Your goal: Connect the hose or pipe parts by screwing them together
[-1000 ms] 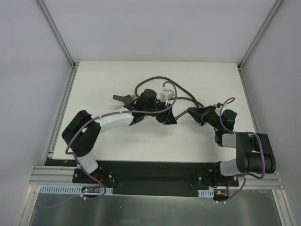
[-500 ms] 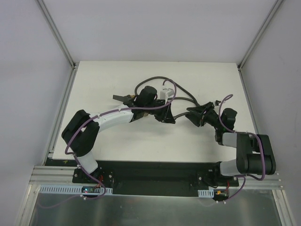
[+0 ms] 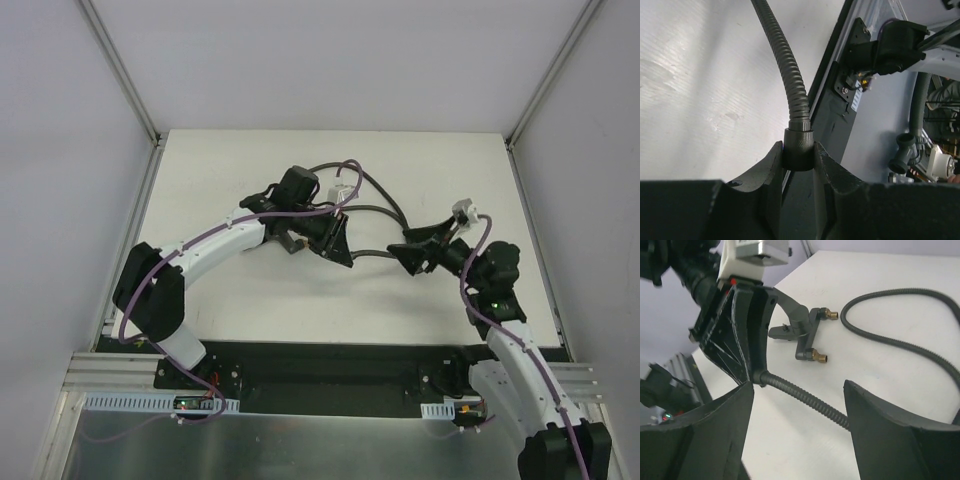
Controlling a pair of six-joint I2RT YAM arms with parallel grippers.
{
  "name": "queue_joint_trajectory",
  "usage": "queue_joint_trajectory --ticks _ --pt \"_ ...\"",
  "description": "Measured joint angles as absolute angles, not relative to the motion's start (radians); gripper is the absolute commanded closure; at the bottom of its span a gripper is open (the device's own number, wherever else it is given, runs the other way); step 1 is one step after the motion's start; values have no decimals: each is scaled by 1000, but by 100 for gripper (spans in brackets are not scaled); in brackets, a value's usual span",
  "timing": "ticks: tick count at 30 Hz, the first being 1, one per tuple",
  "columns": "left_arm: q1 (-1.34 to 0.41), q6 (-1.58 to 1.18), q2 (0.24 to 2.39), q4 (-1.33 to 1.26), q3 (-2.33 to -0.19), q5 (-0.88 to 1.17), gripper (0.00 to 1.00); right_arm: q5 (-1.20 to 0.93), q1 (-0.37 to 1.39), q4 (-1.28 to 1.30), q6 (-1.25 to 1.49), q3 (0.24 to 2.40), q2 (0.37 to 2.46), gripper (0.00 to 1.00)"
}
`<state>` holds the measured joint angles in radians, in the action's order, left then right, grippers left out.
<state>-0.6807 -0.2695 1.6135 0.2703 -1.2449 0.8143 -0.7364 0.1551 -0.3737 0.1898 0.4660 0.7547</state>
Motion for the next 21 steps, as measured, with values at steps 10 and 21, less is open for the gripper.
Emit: queue_joint_trajectory --ticks 10,21 --pt "-673 -217 1622 401 -1290 938 100 -785 387 -737 -277 270 834 27" --pt "-672 -159 1673 517 -1351 995 100 -758 555 -881 -582 269 971 41"
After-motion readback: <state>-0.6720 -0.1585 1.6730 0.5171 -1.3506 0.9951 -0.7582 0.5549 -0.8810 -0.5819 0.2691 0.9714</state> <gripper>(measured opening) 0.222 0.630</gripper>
